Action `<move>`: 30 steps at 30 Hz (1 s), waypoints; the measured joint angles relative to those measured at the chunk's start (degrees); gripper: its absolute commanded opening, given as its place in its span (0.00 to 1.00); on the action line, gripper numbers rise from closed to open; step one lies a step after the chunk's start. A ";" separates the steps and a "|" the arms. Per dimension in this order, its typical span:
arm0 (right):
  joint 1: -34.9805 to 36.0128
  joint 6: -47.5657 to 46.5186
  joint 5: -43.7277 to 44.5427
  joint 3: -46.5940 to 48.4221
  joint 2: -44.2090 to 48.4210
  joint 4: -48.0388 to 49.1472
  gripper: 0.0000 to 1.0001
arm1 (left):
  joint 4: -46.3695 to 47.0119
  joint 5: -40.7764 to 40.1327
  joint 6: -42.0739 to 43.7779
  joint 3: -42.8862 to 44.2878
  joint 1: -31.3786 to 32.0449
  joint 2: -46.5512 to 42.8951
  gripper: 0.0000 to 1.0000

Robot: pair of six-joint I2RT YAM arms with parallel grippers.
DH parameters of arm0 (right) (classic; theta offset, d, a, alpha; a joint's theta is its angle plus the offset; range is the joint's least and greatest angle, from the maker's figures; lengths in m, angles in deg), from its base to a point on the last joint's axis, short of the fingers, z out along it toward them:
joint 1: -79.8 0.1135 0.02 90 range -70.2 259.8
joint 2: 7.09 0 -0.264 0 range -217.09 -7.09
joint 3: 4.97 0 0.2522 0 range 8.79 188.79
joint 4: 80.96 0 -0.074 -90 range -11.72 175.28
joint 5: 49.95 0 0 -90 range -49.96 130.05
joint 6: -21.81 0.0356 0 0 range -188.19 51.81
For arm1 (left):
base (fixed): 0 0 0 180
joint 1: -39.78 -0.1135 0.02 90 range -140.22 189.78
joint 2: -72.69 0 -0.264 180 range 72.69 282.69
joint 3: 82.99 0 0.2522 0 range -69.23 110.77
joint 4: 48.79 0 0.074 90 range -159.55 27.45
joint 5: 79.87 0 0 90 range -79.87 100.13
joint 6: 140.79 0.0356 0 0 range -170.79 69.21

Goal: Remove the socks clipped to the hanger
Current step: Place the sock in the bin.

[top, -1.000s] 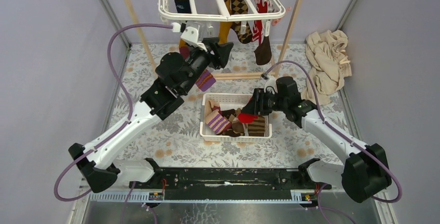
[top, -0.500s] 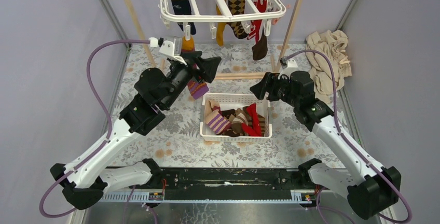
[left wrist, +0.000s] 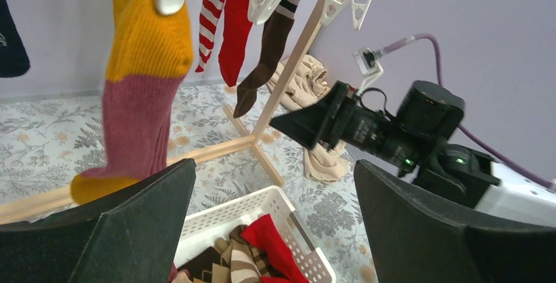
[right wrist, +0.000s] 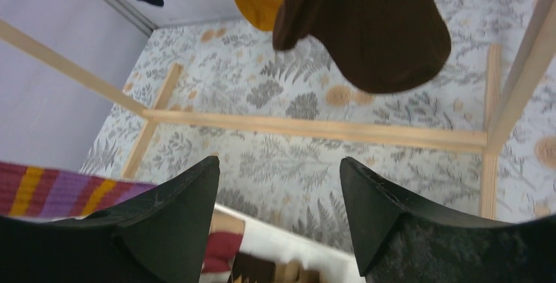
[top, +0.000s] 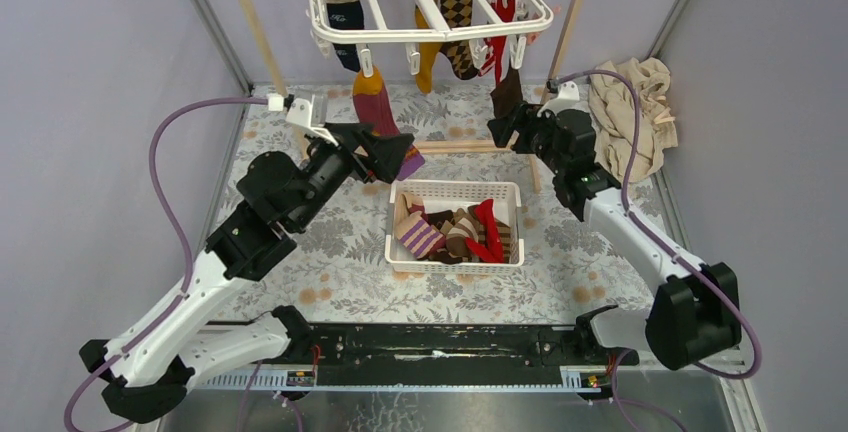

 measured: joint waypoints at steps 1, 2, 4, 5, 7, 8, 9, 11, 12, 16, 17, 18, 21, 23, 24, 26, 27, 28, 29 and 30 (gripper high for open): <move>-0.04 -0.13 0.33 0.24 -1.14 1.84 0.74 | -0.26 0.24 -0.52 -0.57 0.00 -0.94 0.99; -0.07 -0.22 0.52 0.48 -2.21 3.43 0.74 | -0.63 0.50 -1.01 -1.20 0.00 -1.90 0.99; -0.09 -0.35 1.53 1.09 -4.79 6.73 0.74 | -1.29 0.92 -1.86 -2.16 0.00 -3.39 0.99; -0.13 -0.37 1.92 1.42 -6.08 8.35 0.74 | -1.51 1.11 -2.27 -2.73 0.00 -4.09 0.99; -0.24 -0.35 2.82 2.19 -8.90 11.72 0.75 | -2.05 1.57 -3.06 -3.87 0.00 -5.31 0.99; -0.24 -0.37 2.99 2.56 -10.14 13.07 0.75 | -2.25 1.79 -3.41 -4.46 0.00 -5.84 0.99; -0.26 -0.35 3.30 3.04 -11.45 14.38 0.76 | -2.45 1.97 -3.63 -4.87 0.00 -6.14 0.99; -0.26 -0.35 4.28 4.37 -14.51 17.29 0.77 | -2.97 2.45 -4.24 -5.79 0.00 -6.69 0.99; -0.28 -0.33 4.83 4.92 -15.87 18.60 0.79 | -3.28 2.69 -4.48 -6.23 0.00 -6.93 0.99; -0.28 -0.11 7.65 5.97 -19.93 22.77 0.80 | -4.35 3.74 -5.57 -7.93 0.00 -7.65 0.99; -0.28 0.00 8.50 6.16 -20.83 23.67 0.79 | -4.50 3.98 -5.84 -8.17 0.00 -7.67 0.99; -0.28 0.11 9.40 6.49 -21.68 24.24 0.78 | -4.50 4.24 -6.10 -8.57 0.00 -7.69 0.99; -0.28 0.17 11.87 8.28 -24.24 25.59 0.73 | -4.48 4.92 -6.82 -9.77 0.07 -7.69 0.99; -0.28 0.13 13.00 8.83 -25.07 26.49 0.66 | -4.46 5.53 -7.21 -10.62 0.24 -7.69 0.99; -0.31 0.09 13.62 8.94 -25.31 27.19 0.61 | -4.48 5.70 -7.30 -11.02 0.42 -7.69 0.99; -0.28 -0.13 14.45 8.98 -25.35 27.69 0.49 | -4.50 5.84 -7.34 -11.43 1.29 -7.69 0.99; -0.28 -0.28 14.93 9.11 -25.35 28.06 0.42 | -4.50 5.84 -7.34 -11.61 1.75 -7.69 0.99; -0.31 -0.61 15.21 9.40 -25.35 28.22 0.37 | -4.50 5.84 -7.32 -11.76 2.25 -7.72 0.99; -0.31 -1.03 15.37 9.62 -25.35 28.44 0.31 | -4.55 5.84 -7.32 -11.91 2.67 -7.72 0.99; -0.28 -1.22 15.47 9.81 -25.33 28.57 0.25 | -4.61 5.84 -7.34 -12.04 3.02 -7.72 0.99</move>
